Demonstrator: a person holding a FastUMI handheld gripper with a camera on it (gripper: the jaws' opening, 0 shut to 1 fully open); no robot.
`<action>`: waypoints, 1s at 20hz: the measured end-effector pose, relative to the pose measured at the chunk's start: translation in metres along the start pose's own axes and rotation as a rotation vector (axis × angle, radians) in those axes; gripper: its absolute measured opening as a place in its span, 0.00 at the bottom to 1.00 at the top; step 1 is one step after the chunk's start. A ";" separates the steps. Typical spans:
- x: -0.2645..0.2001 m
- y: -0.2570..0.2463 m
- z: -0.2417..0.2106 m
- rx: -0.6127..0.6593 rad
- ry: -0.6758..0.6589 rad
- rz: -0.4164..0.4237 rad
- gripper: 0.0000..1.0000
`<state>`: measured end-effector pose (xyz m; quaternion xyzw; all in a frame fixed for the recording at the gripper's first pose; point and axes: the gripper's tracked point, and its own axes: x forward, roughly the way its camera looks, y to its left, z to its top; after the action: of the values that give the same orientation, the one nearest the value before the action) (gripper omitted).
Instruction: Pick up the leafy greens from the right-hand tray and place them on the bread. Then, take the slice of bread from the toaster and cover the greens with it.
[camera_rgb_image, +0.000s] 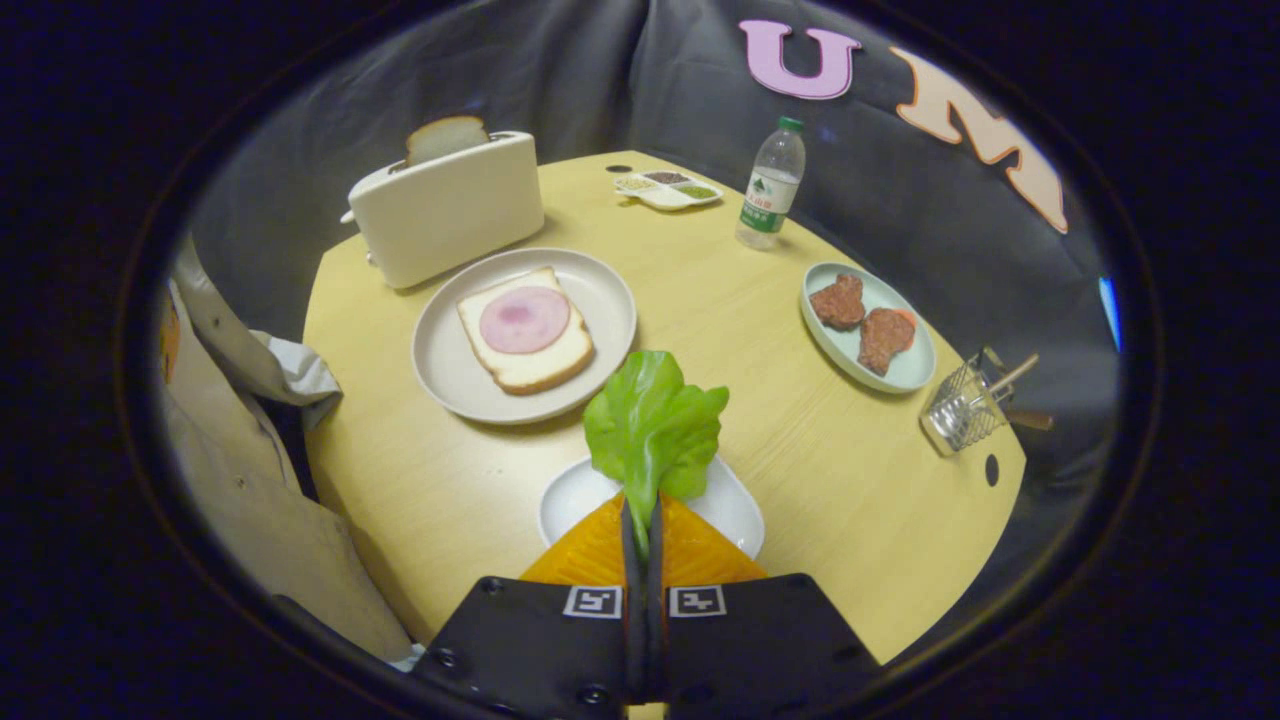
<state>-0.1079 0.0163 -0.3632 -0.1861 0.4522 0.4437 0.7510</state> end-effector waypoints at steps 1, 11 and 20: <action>-0.004 0.003 0.003 -0.003 -0.004 -0.011 0.03; -0.007 0.050 0.044 -0.048 -0.027 -0.013 0.03; 0.018 0.089 0.074 -0.100 -0.020 0.056 0.03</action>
<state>-0.1401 0.1233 -0.3289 -0.2063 0.4271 0.4881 0.7326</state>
